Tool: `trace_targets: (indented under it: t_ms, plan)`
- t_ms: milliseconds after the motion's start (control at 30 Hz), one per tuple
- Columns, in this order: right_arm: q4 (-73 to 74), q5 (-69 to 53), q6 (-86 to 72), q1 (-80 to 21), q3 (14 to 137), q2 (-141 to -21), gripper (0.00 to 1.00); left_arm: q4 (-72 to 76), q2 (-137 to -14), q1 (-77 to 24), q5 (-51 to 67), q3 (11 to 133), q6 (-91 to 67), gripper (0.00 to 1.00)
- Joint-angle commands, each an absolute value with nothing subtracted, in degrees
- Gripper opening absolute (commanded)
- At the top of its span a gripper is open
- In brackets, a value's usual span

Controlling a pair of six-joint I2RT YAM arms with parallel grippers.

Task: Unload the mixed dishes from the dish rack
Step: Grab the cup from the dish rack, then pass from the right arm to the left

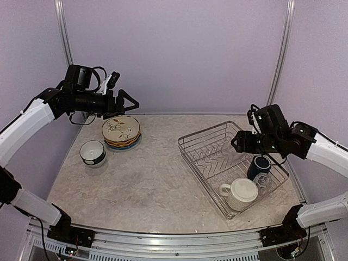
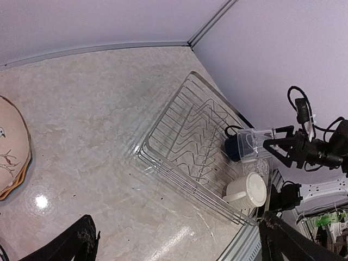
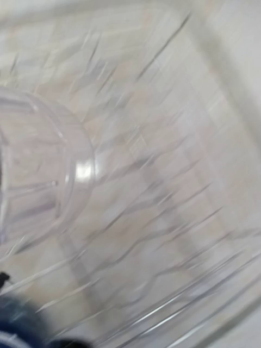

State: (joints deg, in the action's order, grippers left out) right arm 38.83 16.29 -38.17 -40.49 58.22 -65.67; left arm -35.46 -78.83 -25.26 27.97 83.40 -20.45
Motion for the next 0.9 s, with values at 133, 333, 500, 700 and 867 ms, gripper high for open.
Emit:
trace_targets:
  t_ms: [133, 333, 500, 700, 867]
  plan:
    - [2.6, -0.4, -36.9, -40.6, 49.4, -57.2, 0.26, -29.5, -82.6, -25.8, 46.0, 81.3, -24.7, 0.99]
    - [-20.5, -16.0, -39.7, -41.0, 49.6, -67.8, 0.24, -15.1, -85.7, -26.6, 61.8, 76.4, -35.3, 0.91]
    - [-34.8, -17.5, -45.3, -42.4, 50.5, -75.9, 0.22, -9.7, -88.4, -28.8, 65.2, 74.9, -39.8, 0.77]
    - [-44.6, -21.1, -49.6, -44.0, 54.2, -85.5, 0.21, -2.5, -88.9, -29.4, 66.7, 72.0, -44.3, 0.73]
    - [-50.4, -23.3, -51.7, -46.3, 57.1, -91.9, 0.21, -1.4, -89.1, -29.4, 67.2, 71.7, -44.9, 0.65]
